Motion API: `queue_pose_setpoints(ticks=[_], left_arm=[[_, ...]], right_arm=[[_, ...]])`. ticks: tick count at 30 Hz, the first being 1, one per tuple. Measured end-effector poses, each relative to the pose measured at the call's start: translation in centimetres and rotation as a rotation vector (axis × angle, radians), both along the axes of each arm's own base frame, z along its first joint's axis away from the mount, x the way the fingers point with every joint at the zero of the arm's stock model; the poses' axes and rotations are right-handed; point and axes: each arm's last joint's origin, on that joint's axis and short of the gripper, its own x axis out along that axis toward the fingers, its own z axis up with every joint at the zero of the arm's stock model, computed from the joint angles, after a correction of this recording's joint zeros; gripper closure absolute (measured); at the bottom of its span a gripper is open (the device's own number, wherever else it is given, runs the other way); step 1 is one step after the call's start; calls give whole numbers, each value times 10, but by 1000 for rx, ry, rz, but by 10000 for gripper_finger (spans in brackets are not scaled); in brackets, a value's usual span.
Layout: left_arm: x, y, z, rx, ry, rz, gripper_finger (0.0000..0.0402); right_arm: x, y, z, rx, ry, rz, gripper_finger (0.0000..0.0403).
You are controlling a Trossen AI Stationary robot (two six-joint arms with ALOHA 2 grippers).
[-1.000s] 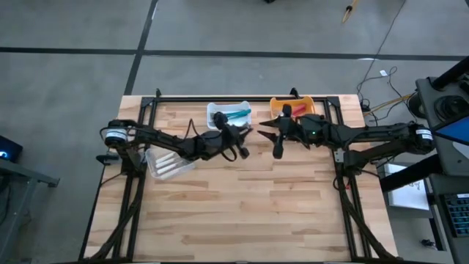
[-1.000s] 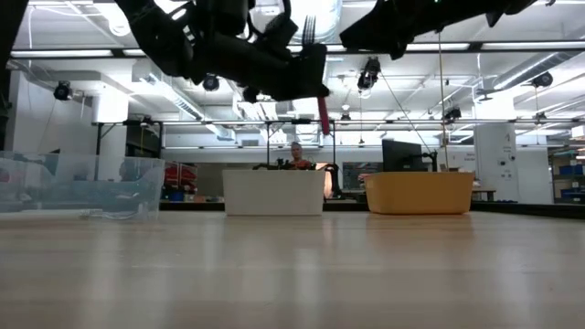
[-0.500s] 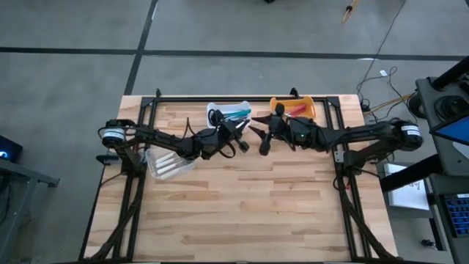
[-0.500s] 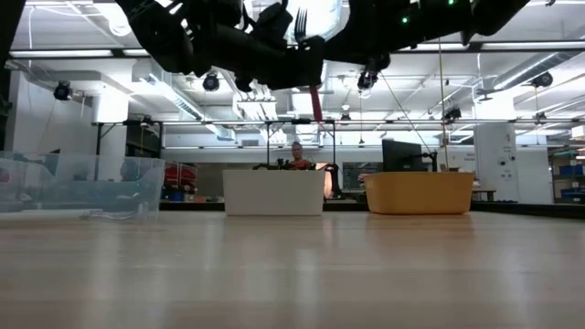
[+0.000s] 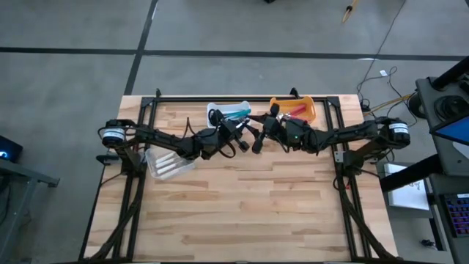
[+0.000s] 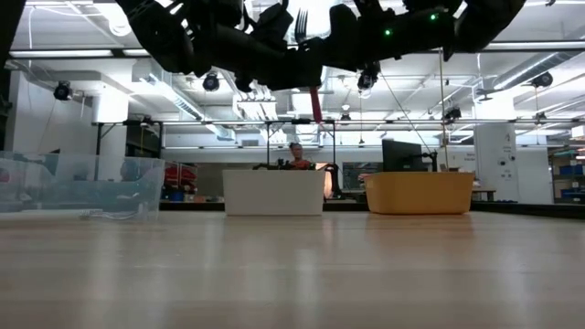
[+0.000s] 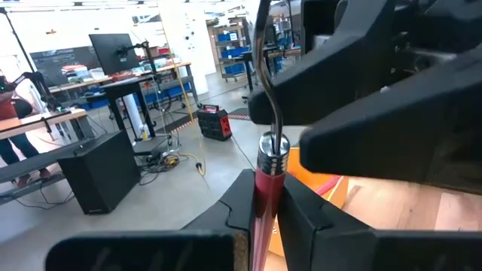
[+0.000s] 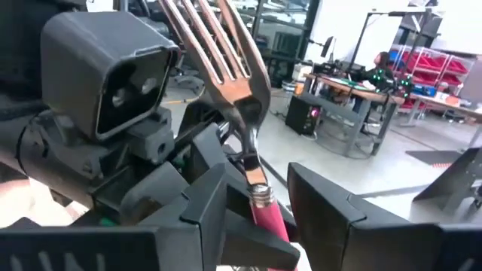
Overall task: Sort silverware by color (type)
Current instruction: Put the pink fork into the yellow bin
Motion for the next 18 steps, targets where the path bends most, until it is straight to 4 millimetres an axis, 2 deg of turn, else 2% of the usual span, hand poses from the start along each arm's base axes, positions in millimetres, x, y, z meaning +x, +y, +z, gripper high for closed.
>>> queue_pose_setpoints(ticks=[11, 14, 18], left_arm=[[0, 0, -1, -1, 5, 1, 383], [0, 0, -1, -2, 4, 1, 382], [0, 0, -1, -4, 2, 0, 382]], right_arm=[[6, -4, -10, -17, 21, -31, 277], [6, -4, -10, -32, 25, -33, 297], [6, -4, -10, -46, 28, -36, 344]])
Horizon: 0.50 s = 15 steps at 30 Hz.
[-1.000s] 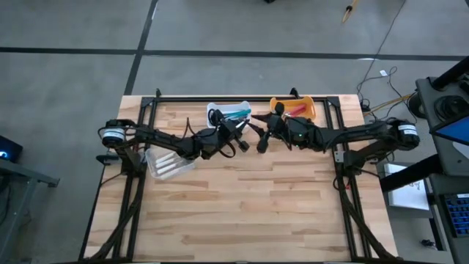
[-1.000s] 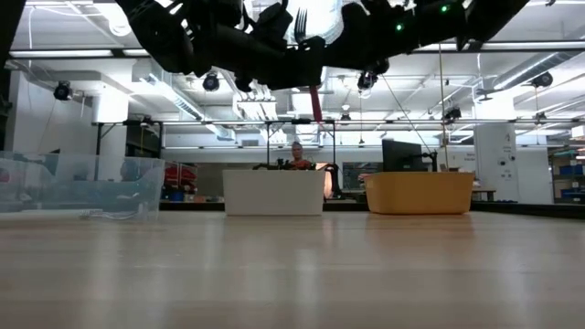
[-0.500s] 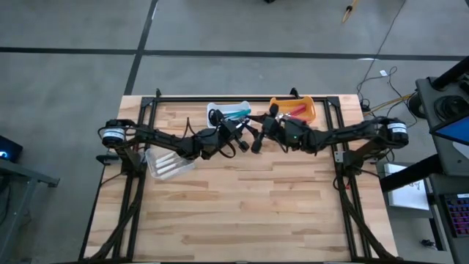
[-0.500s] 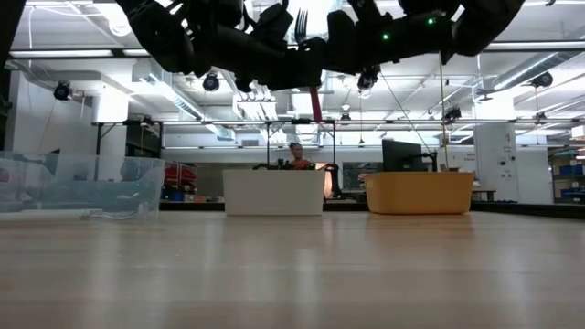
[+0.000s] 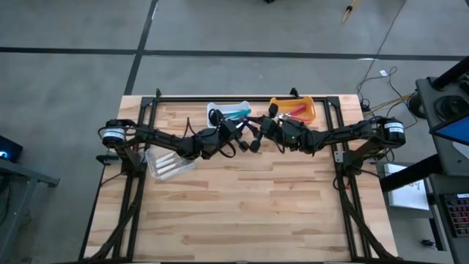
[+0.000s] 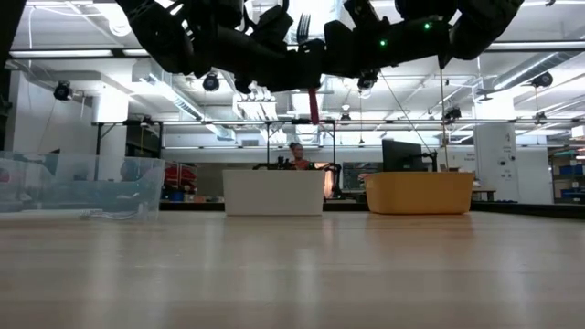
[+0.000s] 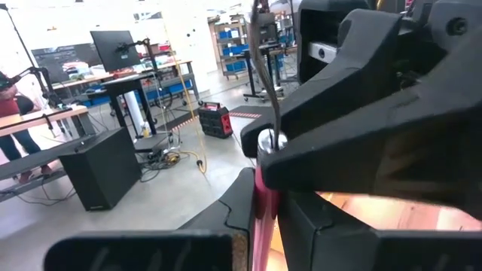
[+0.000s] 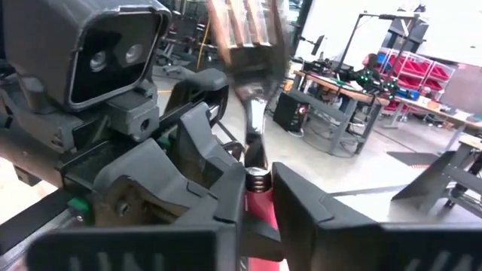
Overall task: Sort silverware by color (type)
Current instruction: Put the pink fork into the yellow bin
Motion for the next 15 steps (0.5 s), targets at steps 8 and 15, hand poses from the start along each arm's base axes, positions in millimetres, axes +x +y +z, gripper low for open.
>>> queue_pose_setpoints(ticks=[8, 15], left_arm=[[0, 0, -1, -3, 8, 5, 380], [0, 0, -2, -14, 6, -4, 342]], right_arm=[[0, 0, -1, 1, 5, -5, 377], [0, 0, -1, 11, 1, 0, 378]])
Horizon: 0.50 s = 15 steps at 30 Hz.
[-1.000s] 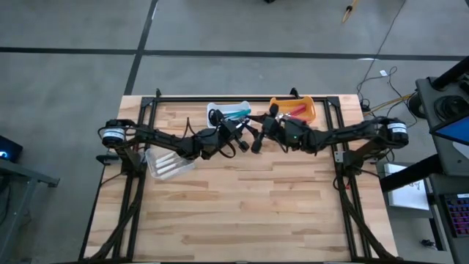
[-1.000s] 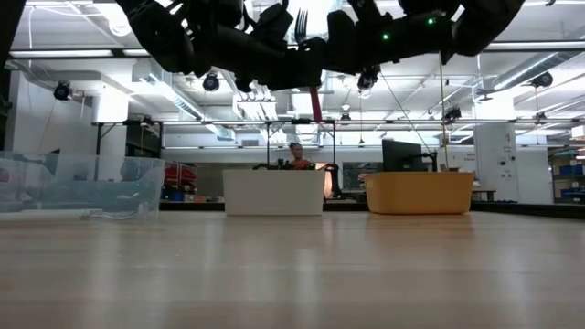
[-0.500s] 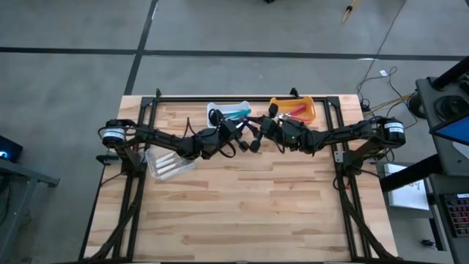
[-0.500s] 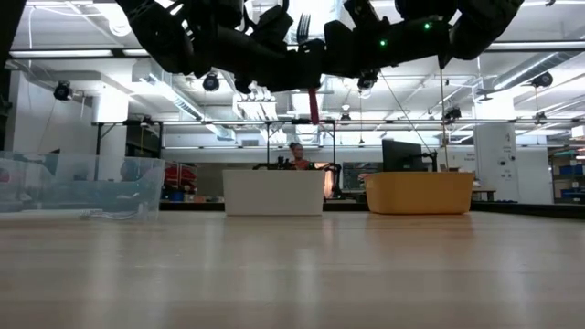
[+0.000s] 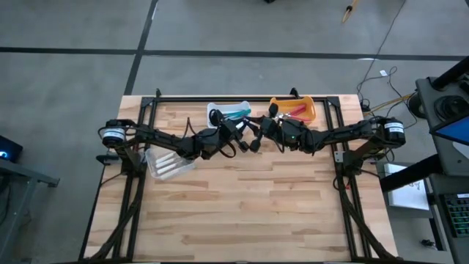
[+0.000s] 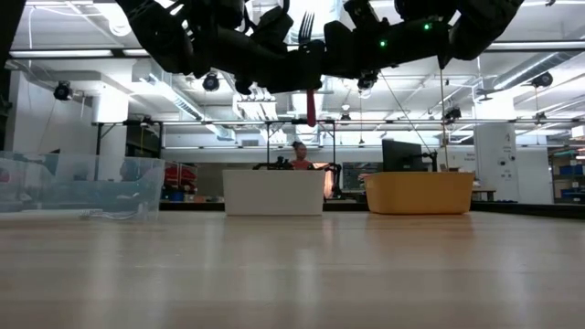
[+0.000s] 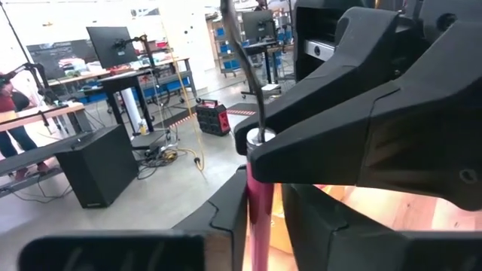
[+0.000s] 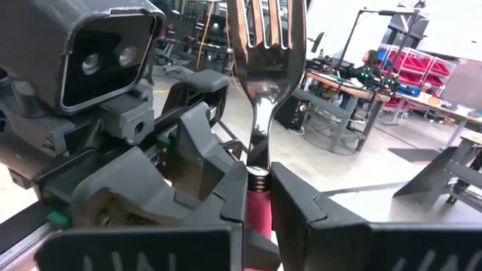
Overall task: Sort silverware by color (type)
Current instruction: Put the pink fork into the yellow bin
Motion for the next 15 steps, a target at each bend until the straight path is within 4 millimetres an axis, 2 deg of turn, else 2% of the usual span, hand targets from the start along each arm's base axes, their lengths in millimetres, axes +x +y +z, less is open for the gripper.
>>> queue_pose_setpoints(ticks=[8, 15], left_arm=[[0, -3, -2, -10, 18, -11, 269], [-5, -4, -1, -12, 53, -14, 226]], right_arm=[[-3, 0, 1, 3, 26, 1, 378], [-21, -9, 17, 20, 66, -31, 378]])
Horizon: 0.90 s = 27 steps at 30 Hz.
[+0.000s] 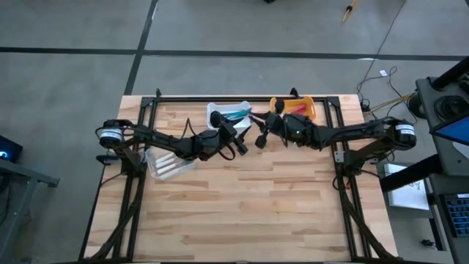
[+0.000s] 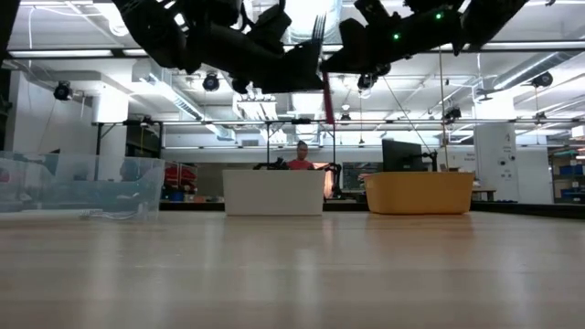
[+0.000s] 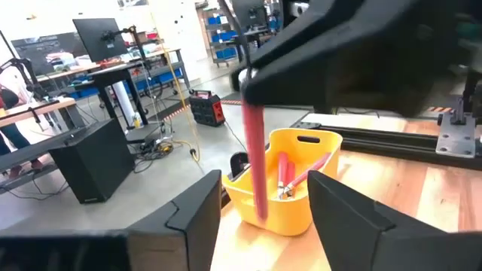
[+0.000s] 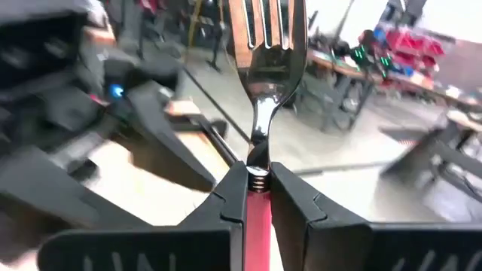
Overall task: Sort silverware by color (type)
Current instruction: Put the pink fork into the yellow bin
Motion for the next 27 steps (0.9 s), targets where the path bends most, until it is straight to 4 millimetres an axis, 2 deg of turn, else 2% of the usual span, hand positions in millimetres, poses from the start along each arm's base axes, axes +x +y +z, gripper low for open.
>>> queue_pose_setpoints(ticks=[7, 15, 19, 27], left_arm=[[-24, -2, 13, 16, -20, -3, 220], [-70, -2, 38, 70, -68, 5, 221], [-90, -1, 49, 112, -89, 16, 221], [-116, 4, 62, 176, -104, 50, 222]], right_arm=[[-10, -33, 32, 76, 207, -12, 378], [-14, -87, 68, 156, 531, 18, 378], [-18, -116, 70, 243, 673, 79, 378], [-27, -164, 52, 352, 991, 162, 378]])
